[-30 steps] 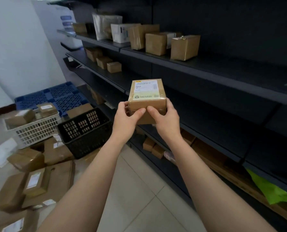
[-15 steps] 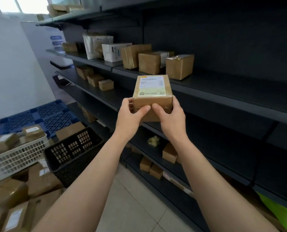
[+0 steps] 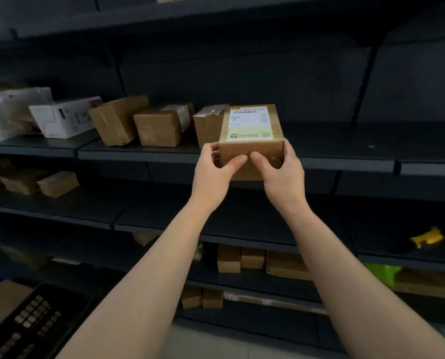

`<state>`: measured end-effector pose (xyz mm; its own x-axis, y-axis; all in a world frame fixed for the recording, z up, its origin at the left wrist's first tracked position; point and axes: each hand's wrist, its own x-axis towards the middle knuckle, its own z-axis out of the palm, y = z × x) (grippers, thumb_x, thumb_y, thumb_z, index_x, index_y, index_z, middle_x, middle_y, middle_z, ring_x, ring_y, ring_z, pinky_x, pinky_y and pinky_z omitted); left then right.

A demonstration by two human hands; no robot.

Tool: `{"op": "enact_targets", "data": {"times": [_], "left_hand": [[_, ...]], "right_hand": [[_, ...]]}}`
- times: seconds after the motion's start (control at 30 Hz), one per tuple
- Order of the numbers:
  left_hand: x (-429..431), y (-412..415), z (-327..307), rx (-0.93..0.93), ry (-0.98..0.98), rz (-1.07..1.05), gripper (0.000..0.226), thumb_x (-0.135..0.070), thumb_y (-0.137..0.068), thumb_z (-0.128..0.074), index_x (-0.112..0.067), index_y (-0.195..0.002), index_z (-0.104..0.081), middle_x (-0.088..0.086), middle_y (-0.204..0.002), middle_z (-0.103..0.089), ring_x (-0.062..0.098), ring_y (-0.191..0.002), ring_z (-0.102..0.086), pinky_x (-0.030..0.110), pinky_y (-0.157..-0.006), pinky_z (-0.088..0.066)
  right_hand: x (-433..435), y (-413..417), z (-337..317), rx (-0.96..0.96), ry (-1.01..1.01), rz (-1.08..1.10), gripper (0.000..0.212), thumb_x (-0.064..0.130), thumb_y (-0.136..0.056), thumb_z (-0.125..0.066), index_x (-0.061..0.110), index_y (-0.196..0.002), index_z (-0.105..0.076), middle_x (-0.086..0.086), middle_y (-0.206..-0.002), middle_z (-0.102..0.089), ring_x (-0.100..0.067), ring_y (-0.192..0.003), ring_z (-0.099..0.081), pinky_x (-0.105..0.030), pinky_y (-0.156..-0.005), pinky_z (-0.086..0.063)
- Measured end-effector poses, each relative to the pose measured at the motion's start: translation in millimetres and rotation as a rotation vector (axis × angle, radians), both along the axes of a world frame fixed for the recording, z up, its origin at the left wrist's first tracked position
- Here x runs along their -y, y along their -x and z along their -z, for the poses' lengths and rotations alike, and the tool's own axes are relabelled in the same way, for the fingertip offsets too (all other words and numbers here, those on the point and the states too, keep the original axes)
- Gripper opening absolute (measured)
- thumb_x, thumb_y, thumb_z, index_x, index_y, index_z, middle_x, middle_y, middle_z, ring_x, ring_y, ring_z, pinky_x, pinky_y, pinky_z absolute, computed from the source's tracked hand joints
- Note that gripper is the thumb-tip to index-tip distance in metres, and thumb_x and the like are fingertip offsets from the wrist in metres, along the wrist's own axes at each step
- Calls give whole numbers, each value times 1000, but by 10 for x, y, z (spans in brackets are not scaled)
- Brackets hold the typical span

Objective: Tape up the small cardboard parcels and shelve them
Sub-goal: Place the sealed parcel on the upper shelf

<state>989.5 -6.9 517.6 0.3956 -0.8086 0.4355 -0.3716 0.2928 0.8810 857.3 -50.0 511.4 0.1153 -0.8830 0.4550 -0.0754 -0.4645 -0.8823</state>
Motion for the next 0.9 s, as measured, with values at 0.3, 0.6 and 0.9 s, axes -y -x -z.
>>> {"op": "enact_targets", "data": {"times": [0.3,0.6,0.9], "left_hand": [[1020,-8,-64,-9,-27,135,47,-34,-82,-71,-22,-121,-49,-8,-117,-60,6,-107,-56,25,-89,-48],[1827,-188,-28,33,-113,50,49,-37,-84,-68,-19,-125,-48,-9,-120,-57,9,-113,-54,24,-90,-44],[2175,-230,48,63,-225,-29,69,-42,-84,-67,-14,-140,-39,2,-138,-51,19,-127,-47,31,-99,-42]], "right_hand": [[834,52,-104,-83,-19,151,62,37,-88,-64,16,-141,-40,3,-126,-58,-12,-114,-55,-30,-96,-48],[1704,-176,-50,-81,-61,112,42,32,-89,-64,22,-128,-50,15,-107,-60,-4,-99,-57,-8,-70,-41],[2060,-242,49,-118,-137,105,49,33,-89,-63,19,-133,-47,3,-120,-60,-14,-110,-56,-24,-85,-44]]}}
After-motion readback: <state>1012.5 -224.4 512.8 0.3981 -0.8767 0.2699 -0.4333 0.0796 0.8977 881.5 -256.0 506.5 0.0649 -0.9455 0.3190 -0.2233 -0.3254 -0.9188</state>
